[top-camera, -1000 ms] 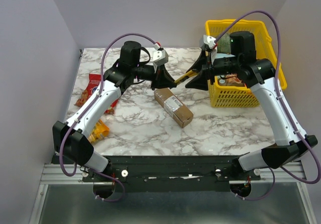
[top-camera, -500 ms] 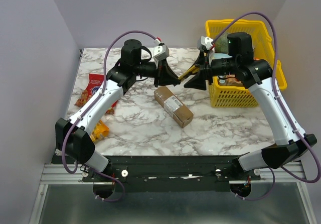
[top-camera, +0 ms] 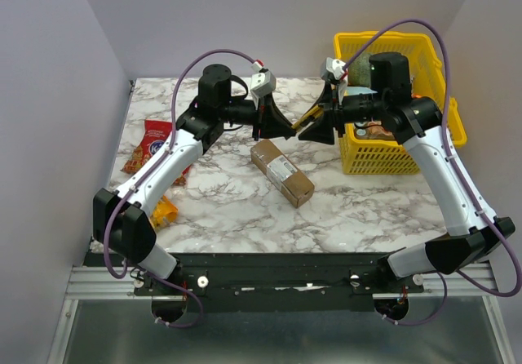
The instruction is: Unpack the express box
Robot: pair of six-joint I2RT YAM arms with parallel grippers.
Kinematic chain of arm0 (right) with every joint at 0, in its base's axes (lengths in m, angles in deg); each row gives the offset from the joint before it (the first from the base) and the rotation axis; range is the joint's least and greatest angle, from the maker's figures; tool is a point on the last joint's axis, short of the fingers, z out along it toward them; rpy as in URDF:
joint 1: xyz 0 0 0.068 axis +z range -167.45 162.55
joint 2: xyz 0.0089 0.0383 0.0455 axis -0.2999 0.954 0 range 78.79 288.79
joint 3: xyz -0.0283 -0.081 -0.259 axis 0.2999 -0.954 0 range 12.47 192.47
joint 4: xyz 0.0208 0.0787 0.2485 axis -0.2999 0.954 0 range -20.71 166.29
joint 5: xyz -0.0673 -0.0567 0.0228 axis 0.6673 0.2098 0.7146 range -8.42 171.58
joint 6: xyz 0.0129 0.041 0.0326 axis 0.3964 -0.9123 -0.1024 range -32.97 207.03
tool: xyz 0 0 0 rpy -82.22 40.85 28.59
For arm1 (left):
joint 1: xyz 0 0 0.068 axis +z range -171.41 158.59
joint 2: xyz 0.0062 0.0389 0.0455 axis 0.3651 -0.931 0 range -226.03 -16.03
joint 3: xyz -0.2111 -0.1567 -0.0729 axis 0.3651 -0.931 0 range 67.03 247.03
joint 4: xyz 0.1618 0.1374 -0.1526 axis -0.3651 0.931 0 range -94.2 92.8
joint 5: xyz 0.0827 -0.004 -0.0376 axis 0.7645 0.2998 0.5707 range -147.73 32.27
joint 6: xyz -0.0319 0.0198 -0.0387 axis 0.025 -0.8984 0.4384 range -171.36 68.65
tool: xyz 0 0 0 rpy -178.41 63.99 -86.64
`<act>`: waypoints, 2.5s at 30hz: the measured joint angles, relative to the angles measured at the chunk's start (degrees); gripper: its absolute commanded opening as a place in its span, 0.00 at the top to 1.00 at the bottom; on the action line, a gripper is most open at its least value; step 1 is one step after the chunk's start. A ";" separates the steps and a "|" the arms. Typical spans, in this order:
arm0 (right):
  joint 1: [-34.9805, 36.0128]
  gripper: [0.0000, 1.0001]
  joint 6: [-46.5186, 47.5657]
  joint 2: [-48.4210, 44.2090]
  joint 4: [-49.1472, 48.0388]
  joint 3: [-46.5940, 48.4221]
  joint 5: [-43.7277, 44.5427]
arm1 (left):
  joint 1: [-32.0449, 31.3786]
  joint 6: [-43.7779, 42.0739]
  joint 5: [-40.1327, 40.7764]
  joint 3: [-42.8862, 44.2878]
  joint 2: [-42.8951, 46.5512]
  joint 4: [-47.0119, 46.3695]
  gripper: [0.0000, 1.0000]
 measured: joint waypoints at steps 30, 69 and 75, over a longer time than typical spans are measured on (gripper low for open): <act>1.44 0.99 2.14 -1.42 -3.45 -4.59 10.10 | 0.57 0.42 3.54 -0.20 -1.55 2.08 0.64; 2.89 1.00 -12.55 -2.71 -6.08 -15.41 28.65 | 12.85 14.27 19.32 -8.44 -23.58 -8.02 0.64; 2.95 1.00 -12.98 -2.75 -6.38 -13.77 26.82 | 12.76 14.93 19.32 -11.82 -23.63 -9.86 0.64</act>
